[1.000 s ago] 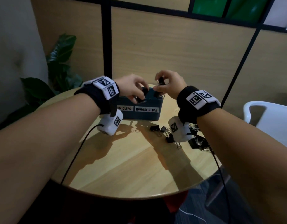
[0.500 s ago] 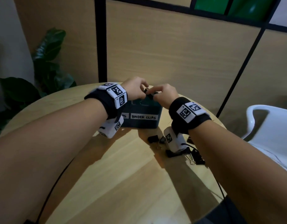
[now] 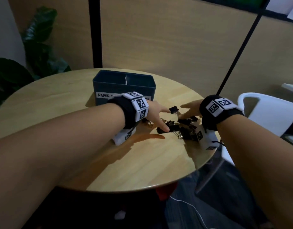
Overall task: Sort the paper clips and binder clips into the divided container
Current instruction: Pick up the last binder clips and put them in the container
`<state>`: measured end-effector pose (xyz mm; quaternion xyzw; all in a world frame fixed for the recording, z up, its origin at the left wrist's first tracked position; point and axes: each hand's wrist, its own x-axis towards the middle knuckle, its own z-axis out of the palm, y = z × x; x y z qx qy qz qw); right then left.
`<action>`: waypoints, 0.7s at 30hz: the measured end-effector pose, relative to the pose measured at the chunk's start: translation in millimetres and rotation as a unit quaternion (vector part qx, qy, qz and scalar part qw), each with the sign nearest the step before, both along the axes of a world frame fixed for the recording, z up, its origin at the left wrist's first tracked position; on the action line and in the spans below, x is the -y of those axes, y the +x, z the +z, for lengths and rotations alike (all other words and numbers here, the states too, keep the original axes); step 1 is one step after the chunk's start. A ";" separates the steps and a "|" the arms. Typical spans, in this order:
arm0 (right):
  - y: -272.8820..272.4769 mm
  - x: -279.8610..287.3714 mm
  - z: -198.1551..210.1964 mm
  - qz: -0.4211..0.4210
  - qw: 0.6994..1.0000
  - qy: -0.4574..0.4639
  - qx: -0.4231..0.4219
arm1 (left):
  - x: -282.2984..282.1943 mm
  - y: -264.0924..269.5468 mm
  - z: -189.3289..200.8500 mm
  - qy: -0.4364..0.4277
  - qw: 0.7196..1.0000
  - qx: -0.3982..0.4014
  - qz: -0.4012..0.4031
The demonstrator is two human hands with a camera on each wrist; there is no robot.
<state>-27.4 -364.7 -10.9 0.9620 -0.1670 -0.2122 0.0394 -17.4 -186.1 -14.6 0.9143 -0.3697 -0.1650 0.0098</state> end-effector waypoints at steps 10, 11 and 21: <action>7.3 -46.6 -7.4 0.136 0.990 0.004 0.033 | -6.5 2.9 -7.9 0.015 0.997 0.076 -0.021; 4.5 -56.6 -3.7 0.135 0.990 0.029 0.030 | -11.4 5.0 -8.1 0.016 0.997 0.079 -0.016; 12.2 -69.9 11.8 0.050 0.931 0.312 0.182 | -50.5 20.0 -6.6 -0.057 0.996 0.055 0.032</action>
